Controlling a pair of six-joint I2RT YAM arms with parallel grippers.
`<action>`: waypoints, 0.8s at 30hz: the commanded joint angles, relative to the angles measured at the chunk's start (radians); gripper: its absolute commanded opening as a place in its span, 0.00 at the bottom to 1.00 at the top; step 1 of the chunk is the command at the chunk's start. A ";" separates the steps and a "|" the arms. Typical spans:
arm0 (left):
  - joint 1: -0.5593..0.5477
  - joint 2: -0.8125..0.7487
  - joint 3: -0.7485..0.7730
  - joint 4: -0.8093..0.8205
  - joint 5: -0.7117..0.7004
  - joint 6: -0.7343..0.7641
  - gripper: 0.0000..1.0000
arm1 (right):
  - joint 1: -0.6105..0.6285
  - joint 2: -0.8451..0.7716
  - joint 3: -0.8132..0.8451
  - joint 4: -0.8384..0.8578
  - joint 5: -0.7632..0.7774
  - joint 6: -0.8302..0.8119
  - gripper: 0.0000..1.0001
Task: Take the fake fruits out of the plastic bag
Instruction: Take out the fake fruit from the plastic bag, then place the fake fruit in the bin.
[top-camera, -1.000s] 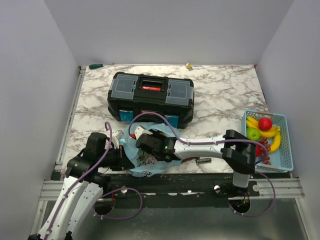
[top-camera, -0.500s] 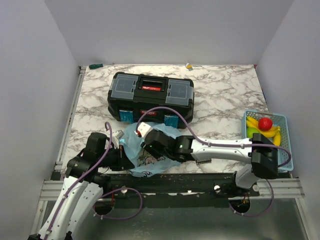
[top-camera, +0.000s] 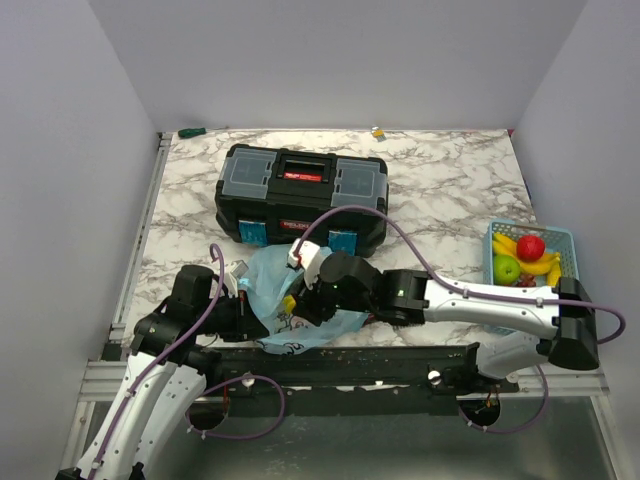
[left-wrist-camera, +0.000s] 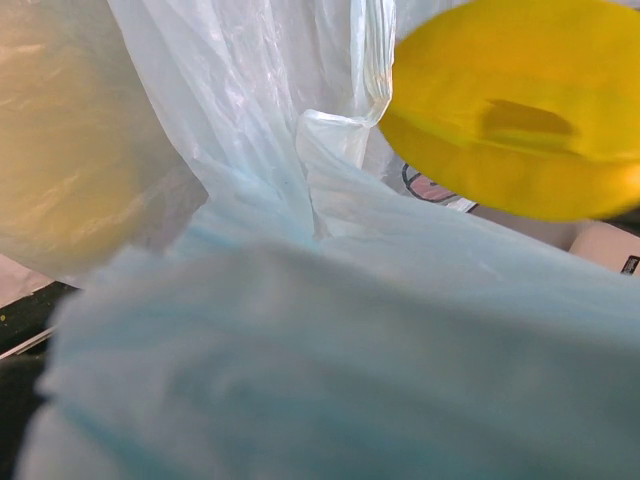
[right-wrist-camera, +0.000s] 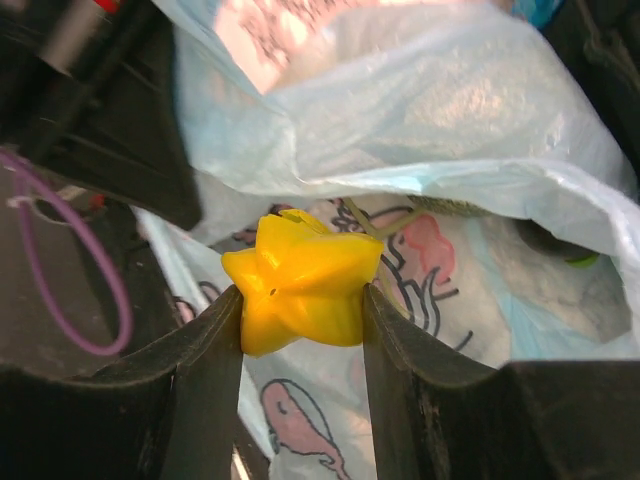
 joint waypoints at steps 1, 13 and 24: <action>0.001 -0.010 -0.011 0.005 0.004 0.002 0.00 | 0.008 -0.089 0.040 0.082 -0.088 0.025 0.01; 0.000 -0.009 -0.012 0.005 0.003 0.001 0.00 | 0.009 -0.285 0.030 0.286 0.127 0.056 0.01; 0.000 -0.006 -0.013 0.005 0.010 0.005 0.00 | 0.006 -0.188 0.160 0.211 0.723 -0.157 0.01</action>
